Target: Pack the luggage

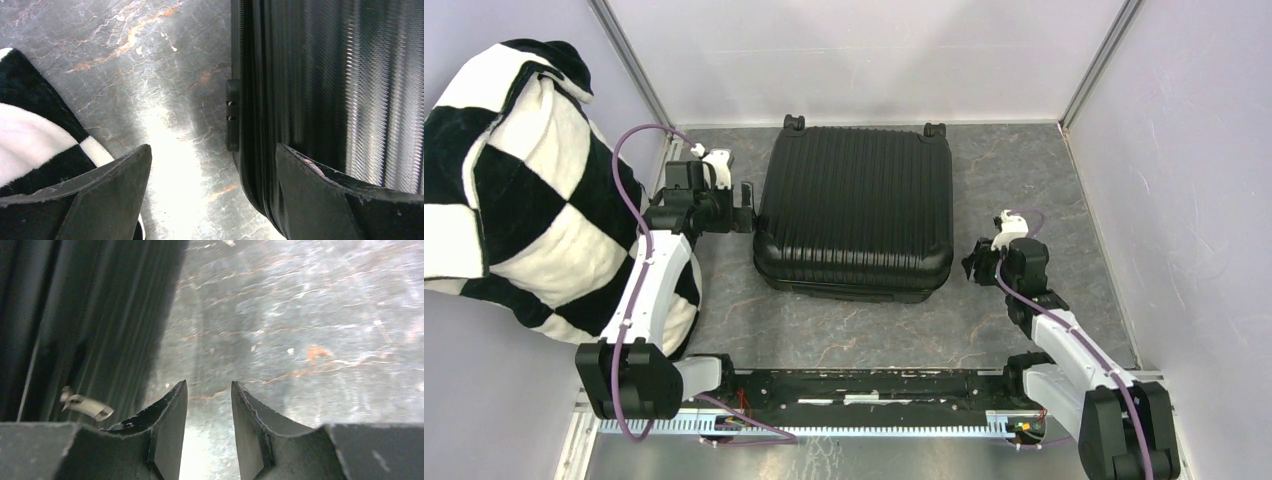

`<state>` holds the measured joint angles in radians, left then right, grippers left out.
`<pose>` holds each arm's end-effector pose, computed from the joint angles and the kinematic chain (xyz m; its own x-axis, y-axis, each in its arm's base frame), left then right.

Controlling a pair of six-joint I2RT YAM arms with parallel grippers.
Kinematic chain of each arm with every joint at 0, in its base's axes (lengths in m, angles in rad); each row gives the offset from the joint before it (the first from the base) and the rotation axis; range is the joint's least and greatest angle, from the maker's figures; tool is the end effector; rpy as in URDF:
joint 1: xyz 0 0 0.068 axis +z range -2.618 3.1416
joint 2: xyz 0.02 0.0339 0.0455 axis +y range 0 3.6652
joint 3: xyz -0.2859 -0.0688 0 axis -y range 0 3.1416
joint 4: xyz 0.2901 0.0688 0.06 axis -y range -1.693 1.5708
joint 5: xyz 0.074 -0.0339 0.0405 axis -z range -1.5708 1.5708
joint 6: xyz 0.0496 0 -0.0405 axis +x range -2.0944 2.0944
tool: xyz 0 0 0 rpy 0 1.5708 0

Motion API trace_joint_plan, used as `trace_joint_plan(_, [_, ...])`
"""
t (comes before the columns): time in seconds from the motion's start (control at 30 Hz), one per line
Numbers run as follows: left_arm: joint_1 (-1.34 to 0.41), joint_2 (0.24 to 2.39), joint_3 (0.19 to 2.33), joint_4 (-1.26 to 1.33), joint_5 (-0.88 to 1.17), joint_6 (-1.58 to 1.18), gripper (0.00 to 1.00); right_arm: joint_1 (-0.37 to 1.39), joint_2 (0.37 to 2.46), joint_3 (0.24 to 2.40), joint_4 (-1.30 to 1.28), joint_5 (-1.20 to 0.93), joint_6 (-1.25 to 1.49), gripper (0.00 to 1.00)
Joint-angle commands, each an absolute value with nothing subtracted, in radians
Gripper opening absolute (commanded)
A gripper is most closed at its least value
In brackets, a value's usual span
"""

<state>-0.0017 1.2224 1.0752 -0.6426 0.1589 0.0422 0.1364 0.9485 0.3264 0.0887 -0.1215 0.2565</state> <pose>0.3047 -0.0084 0.3117 -0.7048 0.0429 -0.7081 0.1429 0.9863 -0.0826 0.2272 0.0373 0.1629 -0.5477 0.1790 -0.8173 -0.1028 0.9550 0.2781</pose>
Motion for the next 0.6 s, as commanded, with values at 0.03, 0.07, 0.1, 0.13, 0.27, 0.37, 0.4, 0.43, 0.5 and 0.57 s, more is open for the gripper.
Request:
trace_joint_plan(0.03, [-0.002,1.172,1.154,-0.729,0.216,0.064,1.0,0.148,0.857,0.287,0.214,-0.318,0.273,0.44])
trace_joint_plan(0.07, [-0.002,1.168,1.162,-0.742,0.212,0.065,1.0,0.168,0.848,0.303,0.214,-0.321,0.272,0.44])
trace_joint_plan(0.1, [-0.002,1.162,1.172,-0.755,0.215,0.063,1.0,0.187,0.848,0.325,0.204,-0.317,0.266,0.44])
trace_joint_plan(0.13, [-0.002,1.156,1.182,-0.769,0.224,0.065,1.0,0.214,0.848,0.35,0.193,-0.315,0.264,0.43])
trace_joint_plan(0.27, [-0.002,1.128,1.242,-0.851,0.348,0.135,1.0,0.297,0.863,0.405,0.207,-0.324,0.29,0.42])
trace_joint_plan(0.37, [-0.002,1.14,1.278,-0.923,0.411,0.216,1.0,0.36,0.877,0.428,0.21,-0.312,0.29,0.42])
trace_joint_plan(0.4, [-0.002,1.144,1.281,-0.944,0.415,0.24,1.0,0.378,0.884,0.436,0.209,-0.307,0.287,0.42])
trace_joint_plan(0.43, [-0.002,1.148,1.277,-0.956,0.405,0.259,1.0,0.391,0.887,0.442,0.207,-0.302,0.284,0.42])
trace_joint_plan(0.5, [-0.002,1.142,1.252,-0.955,0.361,0.271,1.0,0.406,0.891,0.456,0.196,-0.295,0.276,0.42])
trace_joint_plan(0.57, [-0.002,1.123,1.231,-0.964,0.377,0.291,1.0,0.419,0.885,0.463,0.181,-0.28,0.262,0.42])
